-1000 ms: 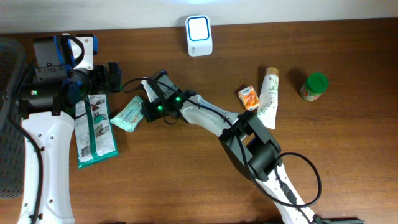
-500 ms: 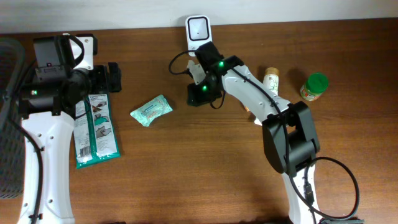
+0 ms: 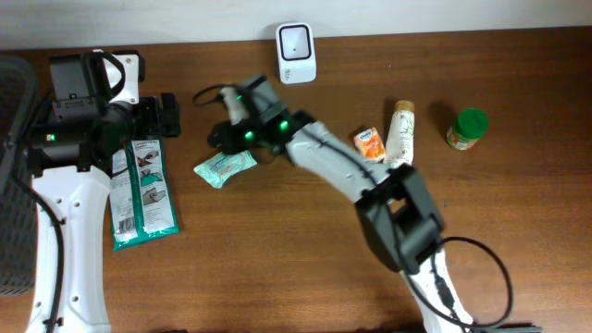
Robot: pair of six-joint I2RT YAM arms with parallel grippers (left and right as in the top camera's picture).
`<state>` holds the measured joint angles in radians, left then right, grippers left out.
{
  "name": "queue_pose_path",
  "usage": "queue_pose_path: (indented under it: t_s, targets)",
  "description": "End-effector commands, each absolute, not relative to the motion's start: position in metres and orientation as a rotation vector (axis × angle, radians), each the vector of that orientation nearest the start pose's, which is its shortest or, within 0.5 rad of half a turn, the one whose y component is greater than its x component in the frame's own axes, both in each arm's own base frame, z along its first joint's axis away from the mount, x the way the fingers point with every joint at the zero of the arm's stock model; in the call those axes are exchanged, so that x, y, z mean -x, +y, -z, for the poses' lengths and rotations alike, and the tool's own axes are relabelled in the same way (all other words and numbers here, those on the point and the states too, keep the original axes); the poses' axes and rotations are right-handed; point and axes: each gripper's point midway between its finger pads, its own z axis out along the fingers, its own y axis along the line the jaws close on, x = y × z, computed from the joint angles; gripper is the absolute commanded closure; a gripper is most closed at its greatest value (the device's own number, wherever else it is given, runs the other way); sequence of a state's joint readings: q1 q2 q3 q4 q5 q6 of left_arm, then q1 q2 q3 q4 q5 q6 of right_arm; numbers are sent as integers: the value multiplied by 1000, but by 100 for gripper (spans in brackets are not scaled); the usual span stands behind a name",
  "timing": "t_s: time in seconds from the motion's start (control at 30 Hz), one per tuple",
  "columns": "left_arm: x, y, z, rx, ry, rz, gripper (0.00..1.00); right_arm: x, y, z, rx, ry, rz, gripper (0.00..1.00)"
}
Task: Scan the item barcode
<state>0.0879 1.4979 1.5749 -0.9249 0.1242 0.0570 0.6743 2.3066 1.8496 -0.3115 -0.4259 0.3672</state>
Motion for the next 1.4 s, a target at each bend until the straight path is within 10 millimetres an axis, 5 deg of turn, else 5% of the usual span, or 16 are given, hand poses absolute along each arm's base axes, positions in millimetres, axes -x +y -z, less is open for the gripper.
queue_pose_path:
  t_s: [0.0, 0.23, 0.43, 0.67, 0.77, 0.9, 1.03, 1.37]
  targets:
    - [-404, 12, -277, -36, 2397, 90, 1, -420, 451, -53, 544, 2498, -976, 58]
    - [-404, 12, -277, -36, 2397, 90, 1, -406, 435, -37, 521, 2624, -948, 62]
    - [-404, 12, -277, -36, 2397, 90, 1, -406, 372, -34, 561, 2805, -803, 63]
    - [-404, 12, -277, -36, 2397, 90, 1, -421, 308, -68, 621, 2892, -702, 57]
    - [-404, 12, -277, -36, 2397, 90, 1, -426, 288, -78, 576, 2925, -690, 55]
    - [-404, 12, -277, -36, 2397, 90, 1, -422, 262, -66, 330, 3064, -670, 55]
    - [-404, 12, -277, -36, 2397, 90, 1, -414, 254, -48, 195, 3136, -715, 52]
    - [-404, 12, -277, -36, 2397, 90, 1, -437, 262, -27, 337, 2987, -717, 44]
